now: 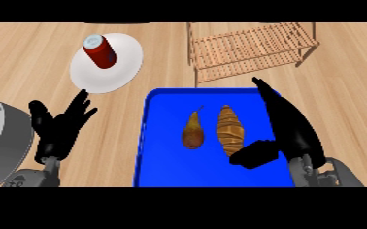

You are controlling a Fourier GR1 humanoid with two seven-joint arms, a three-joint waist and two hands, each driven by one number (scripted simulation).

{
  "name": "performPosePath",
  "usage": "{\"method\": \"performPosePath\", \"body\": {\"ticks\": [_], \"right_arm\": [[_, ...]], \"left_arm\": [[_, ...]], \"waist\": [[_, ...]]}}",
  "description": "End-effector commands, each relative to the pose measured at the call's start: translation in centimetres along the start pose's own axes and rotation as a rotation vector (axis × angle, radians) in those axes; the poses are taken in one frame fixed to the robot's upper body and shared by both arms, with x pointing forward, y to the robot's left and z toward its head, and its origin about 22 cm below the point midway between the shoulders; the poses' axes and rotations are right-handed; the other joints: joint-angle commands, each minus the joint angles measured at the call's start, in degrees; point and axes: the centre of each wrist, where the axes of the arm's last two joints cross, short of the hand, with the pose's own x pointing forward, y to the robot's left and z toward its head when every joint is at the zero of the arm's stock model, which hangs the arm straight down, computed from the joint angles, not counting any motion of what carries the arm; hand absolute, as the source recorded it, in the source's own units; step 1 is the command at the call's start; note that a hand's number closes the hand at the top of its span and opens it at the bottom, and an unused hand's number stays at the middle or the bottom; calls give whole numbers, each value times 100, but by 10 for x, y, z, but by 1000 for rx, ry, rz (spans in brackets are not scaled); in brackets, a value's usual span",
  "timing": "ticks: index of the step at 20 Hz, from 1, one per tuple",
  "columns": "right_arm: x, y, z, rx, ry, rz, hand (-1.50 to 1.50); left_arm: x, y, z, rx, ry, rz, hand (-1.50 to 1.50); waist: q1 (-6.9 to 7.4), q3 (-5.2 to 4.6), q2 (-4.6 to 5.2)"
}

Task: Pick the croissant from the tray and place it in the tiered shelf

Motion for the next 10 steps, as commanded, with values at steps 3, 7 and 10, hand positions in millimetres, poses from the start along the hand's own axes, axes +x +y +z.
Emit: {"method": "performPosePath", "body": {"ticks": [3, 7, 10], "right_arm": [[10, 28, -3, -20, 198, 42, -150], [15, 45, 4, -39, 198, 70, -150], [3, 41, -2, -49, 203, 70, -150]], "left_arm": [[-22, 17, 6, 12, 79, 12, 0], [-18, -5, -4, 16, 70, 8, 0], [-22, 6, 3, 6, 70, 14, 0]], "waist": [[-24, -49, 32], [-76, -48, 36], [-69, -44, 34]]}}
